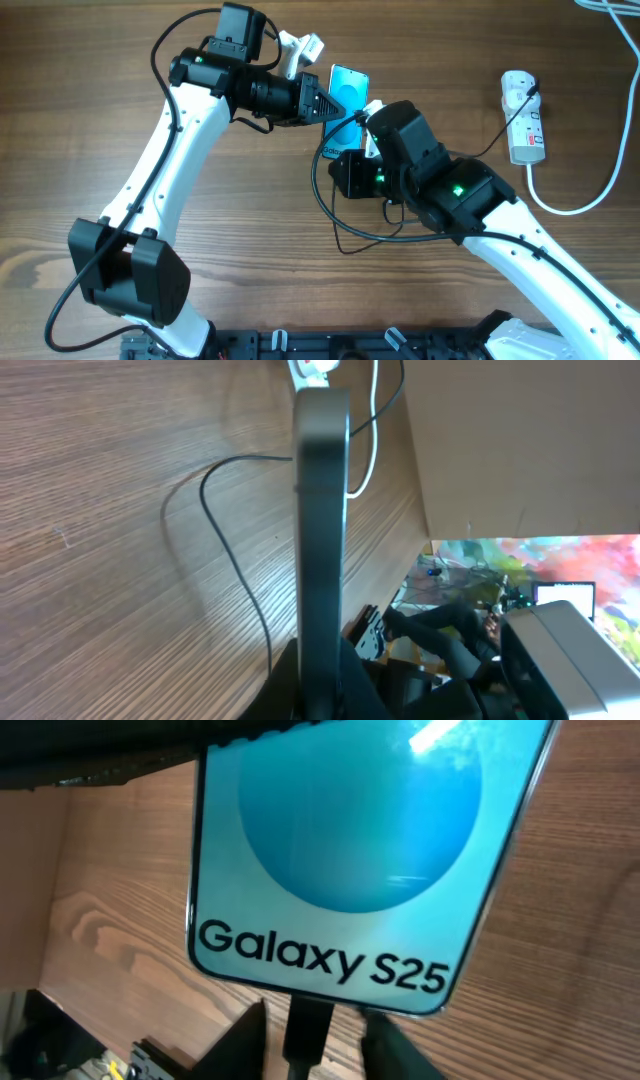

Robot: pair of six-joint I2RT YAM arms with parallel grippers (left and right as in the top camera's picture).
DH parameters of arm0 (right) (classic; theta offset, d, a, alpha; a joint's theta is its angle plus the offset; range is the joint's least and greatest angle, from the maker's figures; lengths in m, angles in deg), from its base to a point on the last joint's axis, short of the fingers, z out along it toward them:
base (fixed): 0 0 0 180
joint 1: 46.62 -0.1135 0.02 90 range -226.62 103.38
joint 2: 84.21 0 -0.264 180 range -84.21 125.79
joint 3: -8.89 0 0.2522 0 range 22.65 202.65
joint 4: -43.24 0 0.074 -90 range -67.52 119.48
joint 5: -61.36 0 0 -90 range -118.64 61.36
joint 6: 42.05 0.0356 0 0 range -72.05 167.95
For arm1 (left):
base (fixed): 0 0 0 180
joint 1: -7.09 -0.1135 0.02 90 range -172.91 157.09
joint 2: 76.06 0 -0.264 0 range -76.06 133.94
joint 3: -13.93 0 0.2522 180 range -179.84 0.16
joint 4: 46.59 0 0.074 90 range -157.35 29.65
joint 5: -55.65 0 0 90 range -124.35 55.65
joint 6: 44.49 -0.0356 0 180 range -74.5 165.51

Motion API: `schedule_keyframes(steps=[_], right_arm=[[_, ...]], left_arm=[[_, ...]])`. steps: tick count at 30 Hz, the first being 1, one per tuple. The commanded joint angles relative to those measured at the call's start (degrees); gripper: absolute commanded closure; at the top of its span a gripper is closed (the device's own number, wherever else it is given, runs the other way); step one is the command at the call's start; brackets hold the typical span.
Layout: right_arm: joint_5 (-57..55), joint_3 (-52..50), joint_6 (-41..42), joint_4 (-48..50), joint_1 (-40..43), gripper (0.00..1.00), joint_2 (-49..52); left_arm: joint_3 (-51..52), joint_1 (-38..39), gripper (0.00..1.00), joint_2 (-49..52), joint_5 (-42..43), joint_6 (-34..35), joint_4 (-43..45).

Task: Plug charger to phone and switch on socket
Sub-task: 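Open the right gripper and withdraw it from the plug, then lower the phone with the left gripper toward the table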

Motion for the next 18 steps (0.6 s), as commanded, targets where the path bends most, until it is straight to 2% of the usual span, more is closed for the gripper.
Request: schedule_keyframes(steps=[1,2,3,5,7,8,9,10,14,18], right_arm=[[-4.6,0.9,0.0,0.7,1.5,0.48,-0.4],[-3.0,0.9,0.0,0.6,1.5,0.31,-0.5],[-1.6,0.9,0.0,0.4,1.5,0.19,-0.8],[0.0,0.9,0.4,-1.2,1.5,0.01,-1.7],[-0.4,0.9,2.9,-5.3,2.3,0.00,-3.7],[-0.3,0.9,3.0,-7.3,3.6,0.00,-4.7],[-0.5,0.9,3.0,-10.2,6.4,0.00,-6.1],[-0.6,0.9,3.0,-12.2,9.0,0.00,-6.9],[-0.5,0.9,2.8,-19.9,19.4,0.00,-7.4],[-0.5,0.9,2.8,-22.3,21.1,0.00,-7.4]], left_arm=[[0.2,-0.3,0.96,-0.9,0.2,0.0,-1.7],[0.2,-1.1,0.96,-0.9,-1.2,0.0,-1.8],[0.2,-1.6,0.96,-0.9,-2.2,0.0,-1.8],[0.2,-2.9,0.96,-0.9,-3.0,0.0,-2.2],[0.2,-3.3,0.96,-0.9,-1.9,-2.6,-3.7],[0.2,-3.3,0.96,-0.9,1.9,-7.3,-4.8],[0.2,-3.3,0.96,-0.9,9.8,-16.1,-7.0],[0.2,-3.3,0.96,-0.9,15.0,-22.0,-8.9],[0.2,-3.3,0.96,-0.9,19.0,-24.5,-8.7],[0.2,-3.3,0.96,-0.9,20.6,-24.5,-7.8]])
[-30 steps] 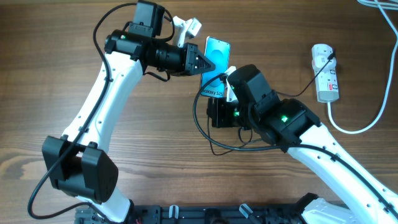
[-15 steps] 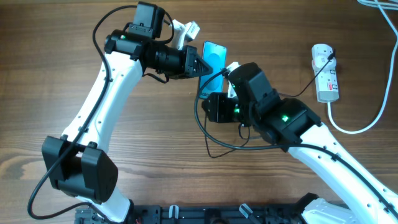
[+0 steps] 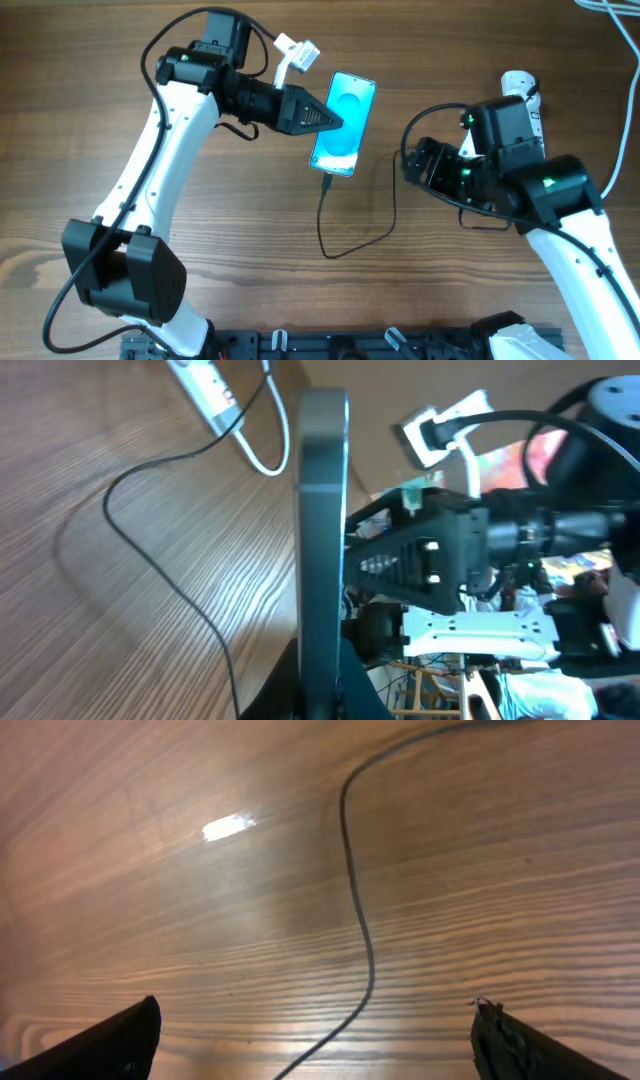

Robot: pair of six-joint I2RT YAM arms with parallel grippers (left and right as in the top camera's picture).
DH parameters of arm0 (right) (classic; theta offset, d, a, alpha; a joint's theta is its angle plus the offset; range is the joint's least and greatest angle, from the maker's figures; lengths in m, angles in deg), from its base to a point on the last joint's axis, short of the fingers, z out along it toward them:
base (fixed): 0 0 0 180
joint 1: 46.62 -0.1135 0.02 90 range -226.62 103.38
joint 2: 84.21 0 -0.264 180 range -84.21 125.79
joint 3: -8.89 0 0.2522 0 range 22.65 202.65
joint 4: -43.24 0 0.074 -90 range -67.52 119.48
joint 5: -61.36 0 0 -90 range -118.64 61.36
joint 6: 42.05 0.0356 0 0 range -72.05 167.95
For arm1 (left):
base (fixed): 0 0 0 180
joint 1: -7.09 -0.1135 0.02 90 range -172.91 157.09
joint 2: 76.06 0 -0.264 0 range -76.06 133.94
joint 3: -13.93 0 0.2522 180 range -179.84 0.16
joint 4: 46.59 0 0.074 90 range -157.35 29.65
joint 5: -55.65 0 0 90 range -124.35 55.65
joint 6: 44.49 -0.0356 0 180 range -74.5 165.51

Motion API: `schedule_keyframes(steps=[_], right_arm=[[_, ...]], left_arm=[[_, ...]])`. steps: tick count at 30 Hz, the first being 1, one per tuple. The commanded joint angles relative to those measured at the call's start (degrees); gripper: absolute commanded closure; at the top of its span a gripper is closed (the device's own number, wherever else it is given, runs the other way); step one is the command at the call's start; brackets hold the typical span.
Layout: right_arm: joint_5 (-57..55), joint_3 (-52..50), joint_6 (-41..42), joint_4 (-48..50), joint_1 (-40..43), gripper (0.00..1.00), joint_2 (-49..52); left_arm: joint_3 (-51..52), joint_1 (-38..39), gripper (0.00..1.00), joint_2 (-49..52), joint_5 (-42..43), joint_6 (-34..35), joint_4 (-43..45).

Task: Plug charger to phone and switch on socket
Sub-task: 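Lower the phone with the left gripper toward the table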

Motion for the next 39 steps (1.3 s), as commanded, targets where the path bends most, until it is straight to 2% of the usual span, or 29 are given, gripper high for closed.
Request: schedule_keyframes(steps=[1,11,16,18,21,28,32,39], right_arm=[[-0.1,0.7,0.4,-0.5,0.2,0.00,-0.3],[-0.1,0.7,0.4,-0.4,0.2,0.00,0.0],[0.0,0.6,0.6,-0.5,0.2,0.00,2.3],[0.4,0.4,0.6,-0.5,0.2,0.00,3.7],[0.5,-0.7,1.3,-0.2,0.2,0.00,5.4],[1.0,-1.1,1.9,0.0,0.1,0.00,8.5],[1.0,-1.1,-1.0,0.1,0.1,0.00,8.7],[0.8,-1.1,-1.1,1.0,0.1,0.00,8.7]], left_arm=[[-0.2,-0.1,0.96,-0.9,5.4,-2.4,0.5],[-0.2,-0.1,0.96,-0.8,1.3,-0.7,0.8],[-0.2,-0.1,0.96,-0.6,-25.2,27.5,6.6],[-0.2,-0.1,0.96,-0.2,-29.2,30.7,7.0],[-0.1,0.0,0.96,2.3,-30.9,31.3,7.1],[-0.1,3.5,0.96,12.1,-28.7,31.0,9.2],[-0.1,4.3,0.96,15.9,-31.3,31.2,12.8],[-0.1,4.3,0.96,22.0,-35.4,31.1,14.4]])
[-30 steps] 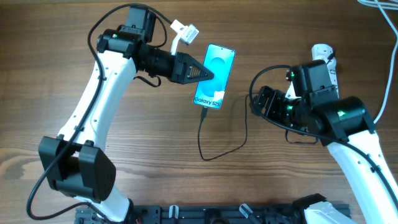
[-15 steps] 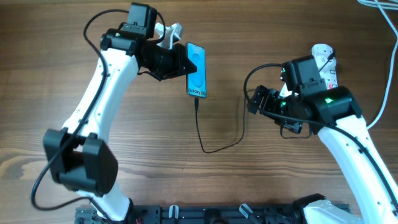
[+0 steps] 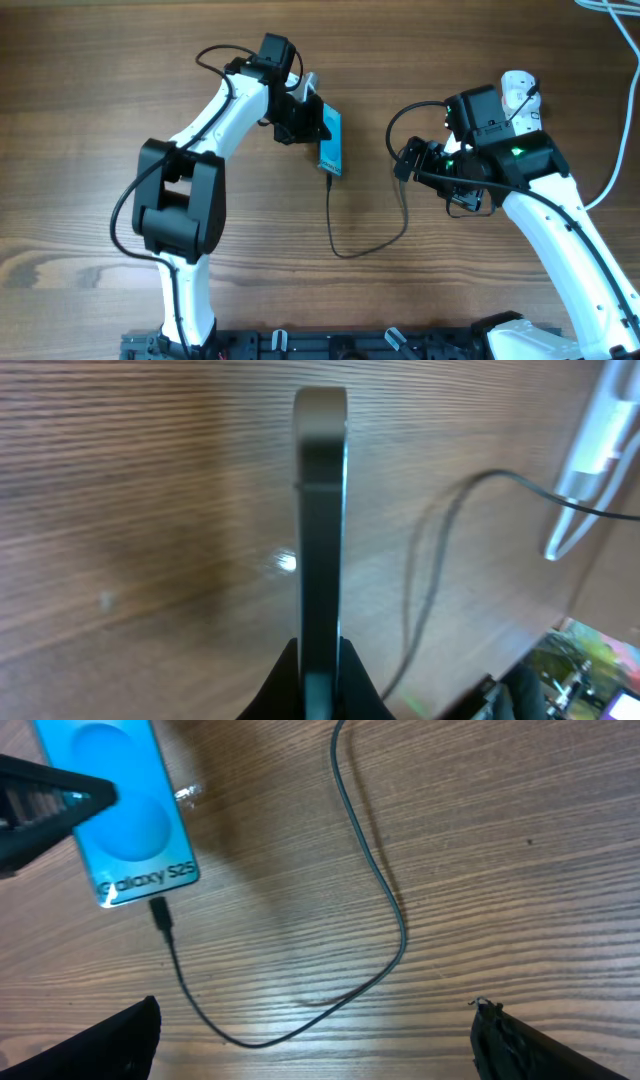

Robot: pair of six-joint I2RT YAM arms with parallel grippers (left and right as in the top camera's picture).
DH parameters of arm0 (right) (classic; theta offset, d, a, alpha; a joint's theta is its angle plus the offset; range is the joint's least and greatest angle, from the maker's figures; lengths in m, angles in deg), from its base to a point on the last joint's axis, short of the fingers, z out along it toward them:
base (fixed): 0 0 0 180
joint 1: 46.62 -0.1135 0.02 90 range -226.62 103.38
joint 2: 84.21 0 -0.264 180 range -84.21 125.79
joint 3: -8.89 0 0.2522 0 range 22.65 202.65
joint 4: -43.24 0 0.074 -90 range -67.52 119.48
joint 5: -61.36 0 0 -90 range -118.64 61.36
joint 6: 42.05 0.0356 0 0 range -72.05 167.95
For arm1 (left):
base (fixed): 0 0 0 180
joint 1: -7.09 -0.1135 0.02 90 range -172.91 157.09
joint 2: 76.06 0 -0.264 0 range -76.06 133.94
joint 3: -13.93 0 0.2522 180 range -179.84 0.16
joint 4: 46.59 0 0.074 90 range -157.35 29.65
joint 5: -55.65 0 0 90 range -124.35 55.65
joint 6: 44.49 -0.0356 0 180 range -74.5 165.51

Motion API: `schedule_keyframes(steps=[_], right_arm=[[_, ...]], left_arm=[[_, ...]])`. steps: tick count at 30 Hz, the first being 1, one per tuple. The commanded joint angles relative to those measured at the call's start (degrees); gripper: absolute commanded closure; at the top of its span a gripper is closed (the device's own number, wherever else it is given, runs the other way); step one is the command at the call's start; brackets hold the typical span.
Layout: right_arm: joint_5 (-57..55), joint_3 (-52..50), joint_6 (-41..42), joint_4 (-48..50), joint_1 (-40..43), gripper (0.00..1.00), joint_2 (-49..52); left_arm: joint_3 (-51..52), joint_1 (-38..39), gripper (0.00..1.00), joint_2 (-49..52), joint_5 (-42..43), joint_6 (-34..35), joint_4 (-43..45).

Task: Plug charger to phone and switch on socket
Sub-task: 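Lower the phone with the left gripper toward the table, then move the right gripper toward the power strip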

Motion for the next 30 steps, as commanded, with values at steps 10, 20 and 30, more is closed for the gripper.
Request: schedule_keyframes(steps=[10,20,30], right_arm=[[0.6,-0.4,-0.8,1.4,0.0,0.00,0.4],[0.6,-0.4,-0.8,0.4,0.0,0.00,0.4],[0.6,-0.4,-0.8,-1.3,0.0,0.00,0.4]], left_arm=[[-0.3,0.0,0.96,3.6,-1.7,-2.9,1.5],[-0.3,0.0,0.86,3.6,-4.5,-4.7,1.9],[-0.3,0.0,0.70,3.6,-5.8,-4.6,0.9]])
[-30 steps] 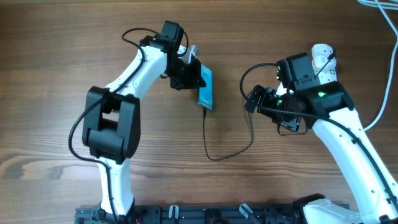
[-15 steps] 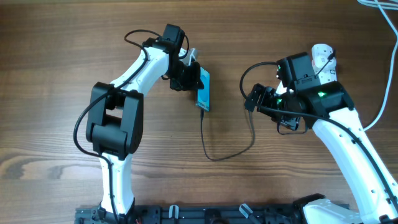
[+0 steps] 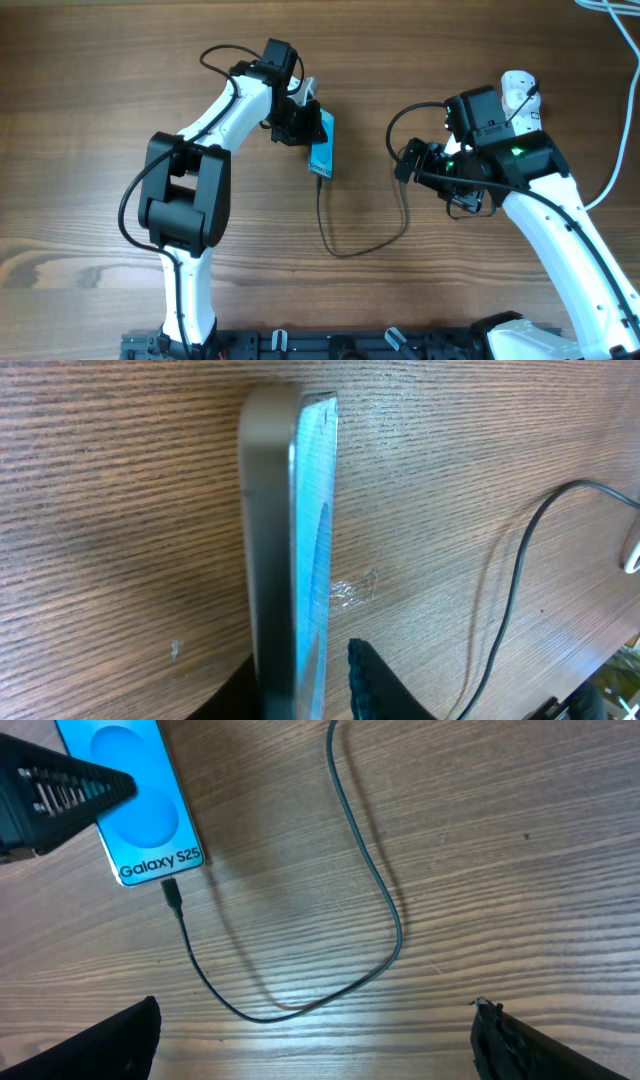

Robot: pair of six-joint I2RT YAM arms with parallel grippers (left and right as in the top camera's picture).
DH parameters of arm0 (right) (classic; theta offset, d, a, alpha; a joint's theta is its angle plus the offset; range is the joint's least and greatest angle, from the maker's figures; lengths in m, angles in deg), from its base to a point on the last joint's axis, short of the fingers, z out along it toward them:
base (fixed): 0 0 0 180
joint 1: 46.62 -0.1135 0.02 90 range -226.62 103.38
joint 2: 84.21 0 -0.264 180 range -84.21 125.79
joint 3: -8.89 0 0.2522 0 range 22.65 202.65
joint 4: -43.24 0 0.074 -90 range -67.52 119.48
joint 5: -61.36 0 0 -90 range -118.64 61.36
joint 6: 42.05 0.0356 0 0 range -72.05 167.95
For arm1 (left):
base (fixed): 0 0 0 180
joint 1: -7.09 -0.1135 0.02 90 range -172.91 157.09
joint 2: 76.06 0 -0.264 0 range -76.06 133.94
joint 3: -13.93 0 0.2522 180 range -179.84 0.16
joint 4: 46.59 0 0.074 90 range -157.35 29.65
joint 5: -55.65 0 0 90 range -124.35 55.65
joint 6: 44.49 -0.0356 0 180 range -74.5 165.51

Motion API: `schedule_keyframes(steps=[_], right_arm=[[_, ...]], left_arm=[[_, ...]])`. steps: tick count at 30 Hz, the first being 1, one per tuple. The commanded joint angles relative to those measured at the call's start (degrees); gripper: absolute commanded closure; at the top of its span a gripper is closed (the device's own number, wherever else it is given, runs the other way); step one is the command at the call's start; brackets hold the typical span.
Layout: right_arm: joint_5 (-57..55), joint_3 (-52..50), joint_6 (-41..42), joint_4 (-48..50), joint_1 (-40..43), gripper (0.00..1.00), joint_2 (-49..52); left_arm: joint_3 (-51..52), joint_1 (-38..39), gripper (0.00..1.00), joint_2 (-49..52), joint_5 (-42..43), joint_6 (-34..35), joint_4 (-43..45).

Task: Plug charger to phone and switch on socket
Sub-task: 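Move the right gripper toward the power strip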

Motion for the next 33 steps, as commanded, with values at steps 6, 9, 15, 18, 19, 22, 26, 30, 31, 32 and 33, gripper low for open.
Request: schedule_keyframes(steps=[6,9,15,18,19,22,26,30,31,32,33], right_arm=[[0.6,-0.4,-0.8,-1.6,0.0,0.00,0.4],[0.6,-0.4,-0.8,-2.4,0.0,0.00,0.4],[0.5,-0.4,-0.8,-2.4,0.0,0.00,0.4],[0.5,-0.4,-0.8,-2.4,0.0,0.00,0.4],[0.0,-0.4,-0.8,-2.4,0.0,0.00,0.4],[-0.4,-0.3,-0.9,-2.4,0.0,0.00,0.3],[-0.8,4.2,-4.4,-4.2,1.6,0.00,0.4],[-10.5,20.1,-6.6,-16.4,9.3,0.00,1.7],[-12.7,23.9,-6.7,-18.2,12.0,0.00,2.4],[-14.5,26.6,-6.8,-18.9,14.2,0.00,2.8],[-17.8,29.1,-6.8,-18.1,17.6,0.00,3.1]], left_arm=[[-0.3,0.3,0.62,0.9,-6.1,-0.7,-2.0],[-0.3,0.3,0.51,0.9,-7.2,-0.7,-2.5],[-0.3,0.3,0.39,0.9,-7.2,-0.5,-3.0],[-0.3,0.2,0.38,0.7,-7.2,-0.2,-3.2],[-0.3,0.0,0.36,0.3,-7.2,0.5,-3.4],[-1.3,-1.9,0.30,-4.8,-7.3,3.9,-4.9],[-3.8,-5.2,0.00,-17.4,-8.9,5.4,-8.1],[-3.8,-7.8,0.00,-29.9,-17.4,7.0,-10.1],[-3.8,-7.9,0.00,-31.6,-19.5,7.0,-10.7],[-3.8,-7.9,0.00,-32.8,-20.1,7.1,-11.1],[-3.8,-7.9,0.00,-33.9,-20.1,7.0,-11.2]])
